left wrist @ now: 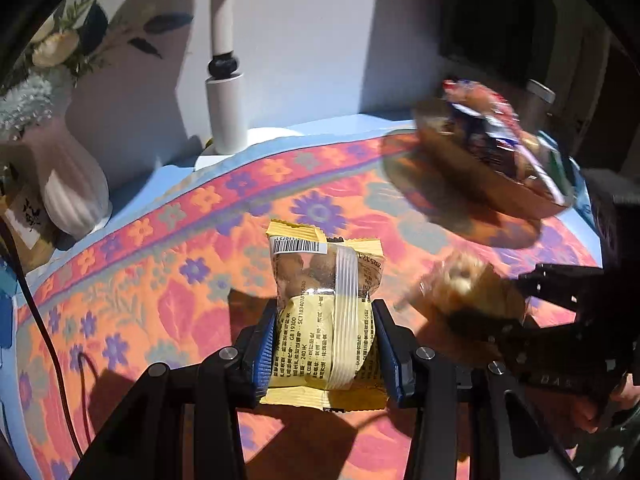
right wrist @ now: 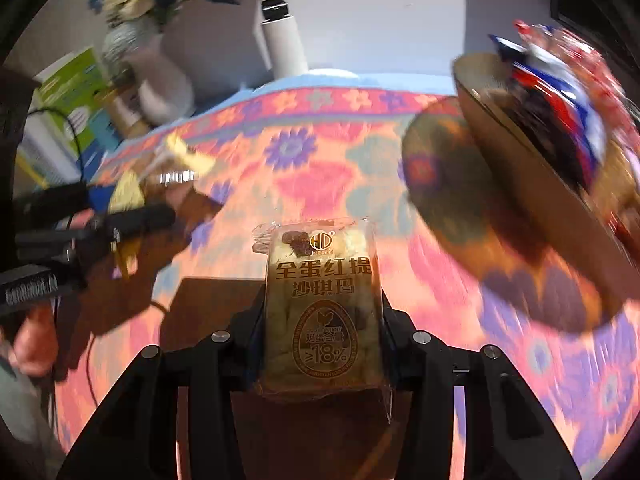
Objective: Organize snacks
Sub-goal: 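Carry both packs over the glass bowl and open both tools to release them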
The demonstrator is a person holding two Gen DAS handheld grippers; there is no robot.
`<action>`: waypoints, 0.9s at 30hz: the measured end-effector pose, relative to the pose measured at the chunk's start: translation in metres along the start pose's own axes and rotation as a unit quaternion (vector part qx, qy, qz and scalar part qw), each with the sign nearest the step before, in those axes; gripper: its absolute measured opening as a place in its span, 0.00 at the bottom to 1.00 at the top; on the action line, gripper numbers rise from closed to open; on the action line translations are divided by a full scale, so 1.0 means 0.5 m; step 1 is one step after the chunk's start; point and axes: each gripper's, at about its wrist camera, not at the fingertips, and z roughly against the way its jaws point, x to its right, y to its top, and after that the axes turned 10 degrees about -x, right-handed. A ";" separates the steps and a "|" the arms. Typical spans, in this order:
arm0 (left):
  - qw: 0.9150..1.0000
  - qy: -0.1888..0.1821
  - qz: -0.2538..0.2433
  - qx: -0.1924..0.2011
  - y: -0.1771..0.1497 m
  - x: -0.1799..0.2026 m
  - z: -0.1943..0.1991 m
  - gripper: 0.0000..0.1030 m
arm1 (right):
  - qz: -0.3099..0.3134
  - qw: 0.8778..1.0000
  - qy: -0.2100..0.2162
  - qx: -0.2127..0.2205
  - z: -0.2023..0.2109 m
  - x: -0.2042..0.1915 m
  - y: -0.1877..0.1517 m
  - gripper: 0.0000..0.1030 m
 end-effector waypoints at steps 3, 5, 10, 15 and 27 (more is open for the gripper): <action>1.000 -0.006 -0.014 0.006 -0.015 0.046 0.023 0.42 | -0.001 1.000 0.003 -0.001 0.034 0.021 -0.062 0.43; 1.000 -0.012 -0.025 0.008 -0.017 0.079 0.034 0.42 | -0.001 1.000 0.001 -0.001 0.052 0.035 -0.088 0.43; 0.998 -0.023 -0.064 0.018 -0.007 0.175 0.054 0.42 | 0.005 1.000 -0.018 0.001 0.101 0.081 -0.153 0.43; 0.994 -0.037 -0.090 0.041 0.027 0.249 0.080 0.42 | -0.022 0.999 -0.035 0.017 0.157 0.141 -0.178 0.43; 0.988 -0.055 -0.123 0.071 0.163 0.387 0.081 0.42 | -0.080 0.987 -0.048 0.131 0.319 0.273 -0.104 0.43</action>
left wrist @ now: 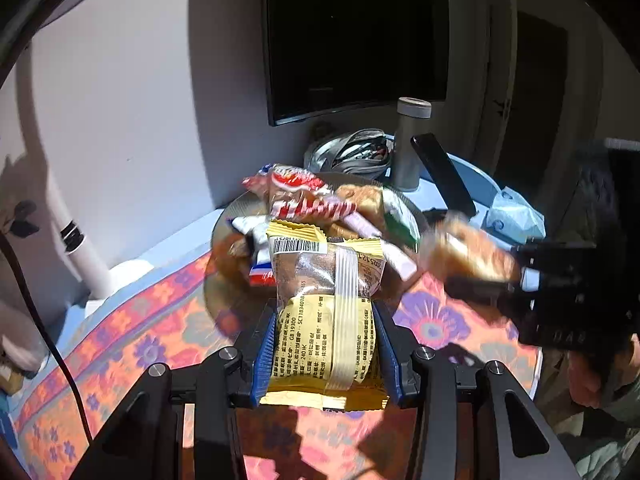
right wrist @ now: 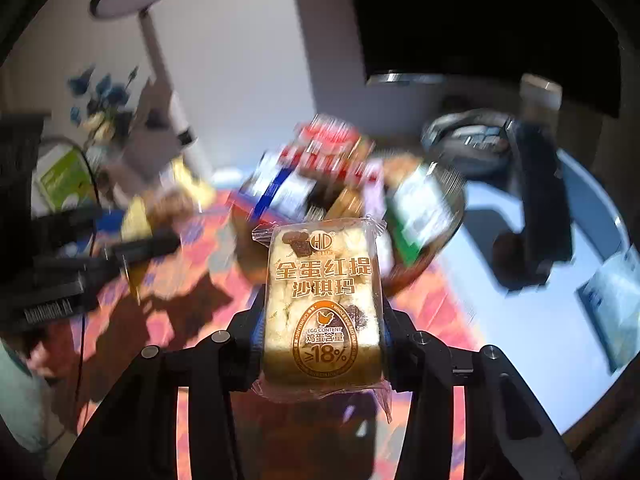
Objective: Organize snacks
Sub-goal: 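Carry both packs over the glass bowl and open both tools to release them, then withdraw both open tools away from the filled bowl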
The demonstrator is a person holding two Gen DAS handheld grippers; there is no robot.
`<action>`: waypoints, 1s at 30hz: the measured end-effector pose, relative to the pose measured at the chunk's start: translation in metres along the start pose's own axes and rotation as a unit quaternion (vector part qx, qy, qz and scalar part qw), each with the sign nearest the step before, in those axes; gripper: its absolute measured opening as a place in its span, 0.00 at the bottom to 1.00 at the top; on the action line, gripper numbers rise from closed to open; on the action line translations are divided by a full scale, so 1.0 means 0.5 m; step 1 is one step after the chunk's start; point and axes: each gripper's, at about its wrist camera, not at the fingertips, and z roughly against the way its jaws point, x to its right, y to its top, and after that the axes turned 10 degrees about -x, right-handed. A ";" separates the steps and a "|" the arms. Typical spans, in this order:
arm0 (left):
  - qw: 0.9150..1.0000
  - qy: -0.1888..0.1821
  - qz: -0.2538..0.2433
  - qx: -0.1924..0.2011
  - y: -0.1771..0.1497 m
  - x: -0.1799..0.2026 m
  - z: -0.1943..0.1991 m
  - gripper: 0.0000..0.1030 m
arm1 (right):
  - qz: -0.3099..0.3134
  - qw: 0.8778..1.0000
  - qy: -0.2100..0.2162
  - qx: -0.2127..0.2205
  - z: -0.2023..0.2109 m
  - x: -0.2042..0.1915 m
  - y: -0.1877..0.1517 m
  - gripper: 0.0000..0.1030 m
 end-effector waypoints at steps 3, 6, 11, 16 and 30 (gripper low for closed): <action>1.000 -0.002 0.009 0.007 0.038 -0.005 -0.015 0.42 | -0.009 1.000 -0.003 0.024 0.005 0.021 0.048 0.43; 0.999 0.011 0.026 0.025 0.090 -0.036 -0.022 0.42 | -0.016 0.999 -0.003 0.040 0.002 0.036 0.076 0.43; 0.996 0.022 0.085 0.028 0.170 -0.133 -0.065 0.42 | -0.033 0.998 0.019 0.044 -0.028 0.043 0.113 0.43; 0.994 0.014 0.108 -0.006 0.218 -0.204 -0.159 0.42 | -0.035 0.998 0.030 0.038 -0.066 0.041 0.133 0.43; 0.997 -0.016 0.070 -0.039 0.222 -0.211 -0.260 0.80 | -0.041 0.999 0.033 0.012 -0.117 0.043 0.138 0.57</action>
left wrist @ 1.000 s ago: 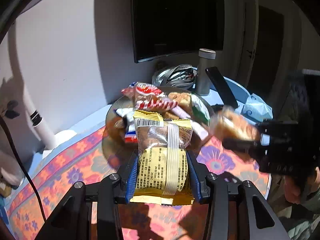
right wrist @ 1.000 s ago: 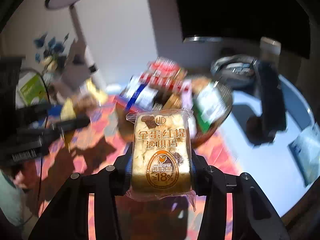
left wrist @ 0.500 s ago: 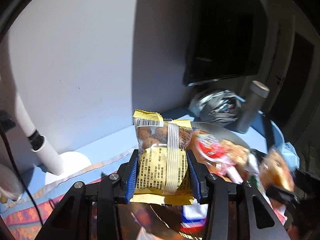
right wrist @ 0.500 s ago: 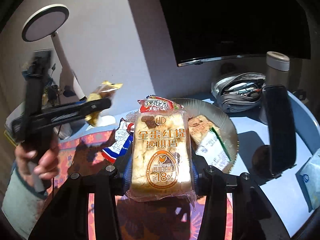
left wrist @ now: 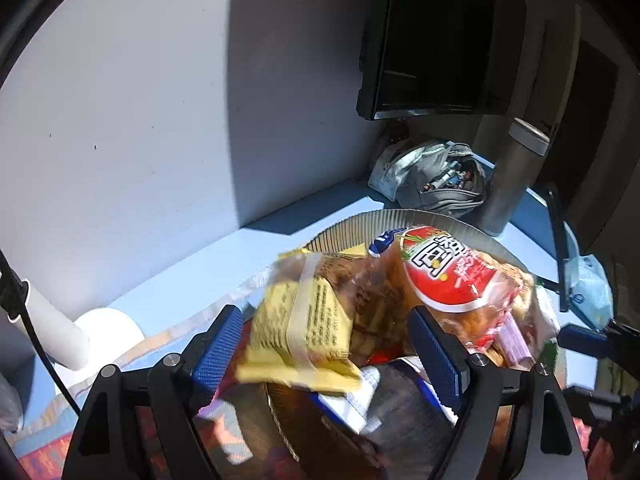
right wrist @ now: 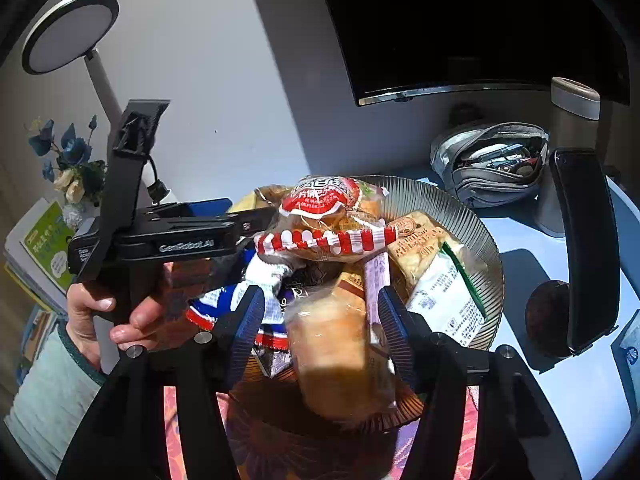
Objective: Organize snacks
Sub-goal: 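Withdraw both open tools away from the filled bowl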
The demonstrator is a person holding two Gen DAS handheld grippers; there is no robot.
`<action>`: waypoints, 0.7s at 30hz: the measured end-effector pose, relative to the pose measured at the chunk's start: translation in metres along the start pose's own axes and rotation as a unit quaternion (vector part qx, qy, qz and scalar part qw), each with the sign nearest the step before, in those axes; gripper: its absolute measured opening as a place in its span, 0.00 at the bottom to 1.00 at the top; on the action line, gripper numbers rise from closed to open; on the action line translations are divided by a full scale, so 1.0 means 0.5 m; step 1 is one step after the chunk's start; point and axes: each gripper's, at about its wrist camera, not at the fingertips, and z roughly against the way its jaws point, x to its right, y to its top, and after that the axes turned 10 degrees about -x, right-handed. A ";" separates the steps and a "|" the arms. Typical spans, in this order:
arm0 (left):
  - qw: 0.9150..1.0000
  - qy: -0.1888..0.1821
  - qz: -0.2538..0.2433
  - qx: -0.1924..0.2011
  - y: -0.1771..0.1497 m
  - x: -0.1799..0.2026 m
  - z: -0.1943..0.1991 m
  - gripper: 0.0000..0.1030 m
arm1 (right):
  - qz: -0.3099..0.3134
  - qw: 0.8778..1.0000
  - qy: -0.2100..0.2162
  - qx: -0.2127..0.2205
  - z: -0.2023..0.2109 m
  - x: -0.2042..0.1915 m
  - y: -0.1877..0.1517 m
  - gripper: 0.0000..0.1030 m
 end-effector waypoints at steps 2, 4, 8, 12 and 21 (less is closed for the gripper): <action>1.000 -0.013 0.011 0.004 -0.008 -0.013 0.018 0.80 | 0.000 1.000 -0.001 0.003 0.007 -0.001 -0.002 0.57; 0.999 -0.026 0.029 0.013 -0.016 -0.030 0.041 0.80 | 0.000 1.000 0.002 0.006 0.016 -0.003 -0.004 0.57; 0.997 -0.043 0.061 0.031 -0.042 -0.062 0.104 0.80 | 0.006 1.000 0.007 0.011 0.035 -0.017 -0.008 0.57; 0.997 -0.020 0.061 0.048 -0.083 -0.064 0.181 0.80 | 0.014 1.000 0.016 0.013 0.058 -0.042 -0.020 0.57; 0.989 0.072 0.065 0.109 -0.232 -0.029 0.402 0.80 | 0.060 0.997 0.047 0.025 0.123 -0.139 -0.059 0.57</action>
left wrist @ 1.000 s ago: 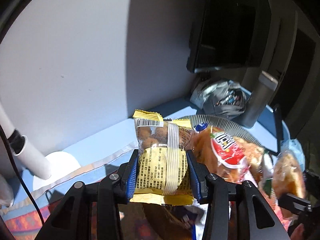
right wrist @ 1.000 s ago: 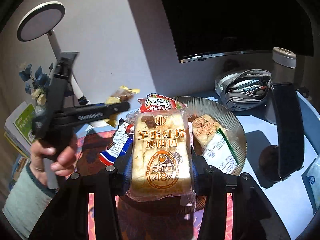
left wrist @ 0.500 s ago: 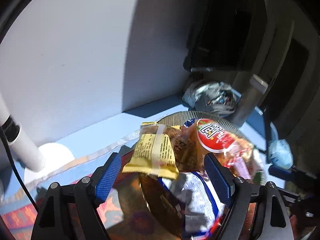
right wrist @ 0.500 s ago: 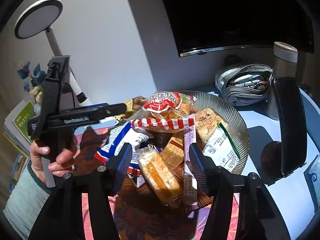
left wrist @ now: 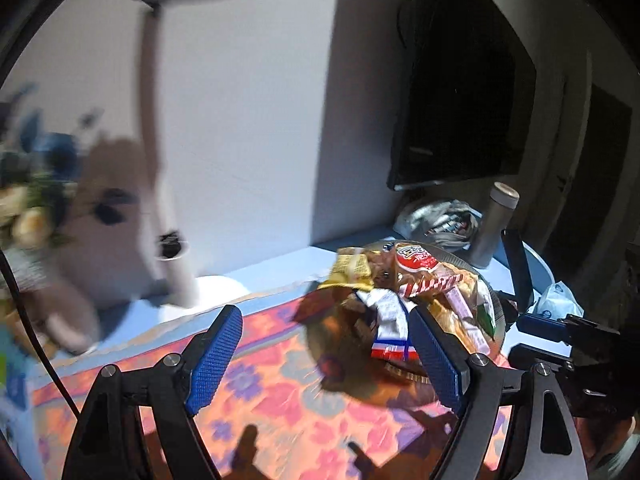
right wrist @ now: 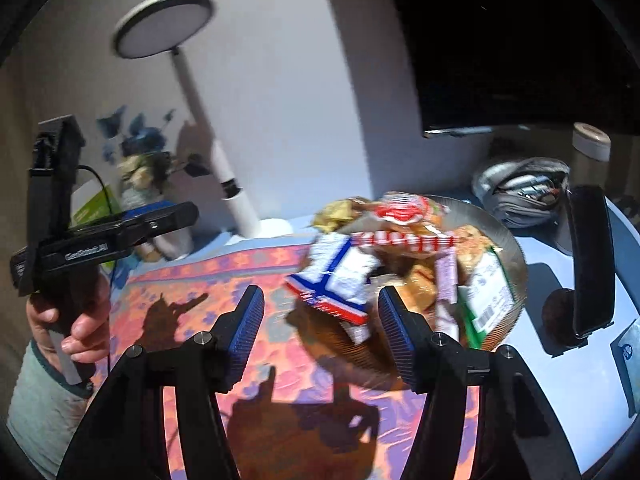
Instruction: Organize snacks
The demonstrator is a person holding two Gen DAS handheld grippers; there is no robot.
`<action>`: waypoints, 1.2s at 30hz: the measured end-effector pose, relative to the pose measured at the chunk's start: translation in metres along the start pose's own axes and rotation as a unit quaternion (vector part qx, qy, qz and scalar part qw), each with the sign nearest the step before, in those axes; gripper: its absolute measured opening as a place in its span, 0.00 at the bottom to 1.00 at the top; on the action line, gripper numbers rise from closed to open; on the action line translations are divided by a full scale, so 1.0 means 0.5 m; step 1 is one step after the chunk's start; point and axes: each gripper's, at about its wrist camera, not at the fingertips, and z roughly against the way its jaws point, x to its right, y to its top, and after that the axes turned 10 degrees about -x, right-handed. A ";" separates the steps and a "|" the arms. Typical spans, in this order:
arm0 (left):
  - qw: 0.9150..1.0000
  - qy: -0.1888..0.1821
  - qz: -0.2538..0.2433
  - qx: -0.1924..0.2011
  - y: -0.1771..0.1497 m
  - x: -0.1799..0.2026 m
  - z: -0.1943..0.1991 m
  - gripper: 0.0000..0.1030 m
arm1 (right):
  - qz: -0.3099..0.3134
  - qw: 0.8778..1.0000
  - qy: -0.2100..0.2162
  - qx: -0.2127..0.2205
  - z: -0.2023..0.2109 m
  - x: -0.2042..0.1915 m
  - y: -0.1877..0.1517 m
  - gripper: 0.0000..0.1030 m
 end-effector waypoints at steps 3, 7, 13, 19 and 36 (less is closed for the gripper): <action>0.998 0.051 0.032 0.015 -0.064 -0.015 0.084 0.81 | 0.025 1.000 0.008 0.008 0.014 -0.052 -0.019 0.58; 0.983 0.166 0.072 0.003 -0.171 -0.022 0.129 0.81 | 0.061 0.998 0.023 0.001 -0.004 -0.122 -0.042 0.58; 0.961 0.248 0.124 -0.007 -0.340 -0.037 0.095 0.81 | 0.111 0.994 -0.011 -0.010 -0.103 -0.200 -0.108 0.58; 0.952 0.244 0.183 -0.005 -0.429 -0.079 0.029 0.81 | 0.127 0.991 -0.045 -0.027 -0.187 -0.208 -0.159 0.58; 0.945 0.253 0.209 -0.005 -0.433 -0.103 -0.009 0.98 | 0.103 0.992 -0.043 -0.052 -0.235 -0.166 -0.176 0.67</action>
